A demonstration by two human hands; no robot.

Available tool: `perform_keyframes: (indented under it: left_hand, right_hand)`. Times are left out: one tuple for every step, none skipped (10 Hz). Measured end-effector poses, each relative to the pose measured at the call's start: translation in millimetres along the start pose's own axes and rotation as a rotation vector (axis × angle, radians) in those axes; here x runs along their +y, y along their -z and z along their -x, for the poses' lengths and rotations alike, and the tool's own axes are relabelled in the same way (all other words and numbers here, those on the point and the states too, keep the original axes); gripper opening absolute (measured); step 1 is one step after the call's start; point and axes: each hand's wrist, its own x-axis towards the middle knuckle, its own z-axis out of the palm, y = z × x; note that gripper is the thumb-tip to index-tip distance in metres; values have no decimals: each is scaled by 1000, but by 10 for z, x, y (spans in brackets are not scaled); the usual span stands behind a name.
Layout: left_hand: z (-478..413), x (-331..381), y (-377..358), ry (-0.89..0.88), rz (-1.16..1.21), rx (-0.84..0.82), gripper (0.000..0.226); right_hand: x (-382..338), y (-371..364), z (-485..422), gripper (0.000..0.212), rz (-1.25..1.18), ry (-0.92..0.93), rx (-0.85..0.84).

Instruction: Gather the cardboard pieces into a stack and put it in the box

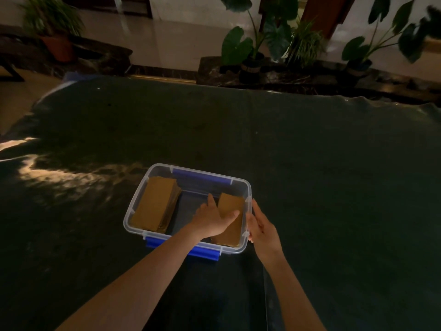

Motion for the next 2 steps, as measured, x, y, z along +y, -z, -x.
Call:
perform_keyframes:
  left_hand:
    - [48,8,86,-10,-17,5,96]
    - [219,67,236,-104,-16,125,78]
  right_hand:
    - [-16,-5,-6,46,-19,-49,28]
    - [-72,-9,51,52,16,-137,79]
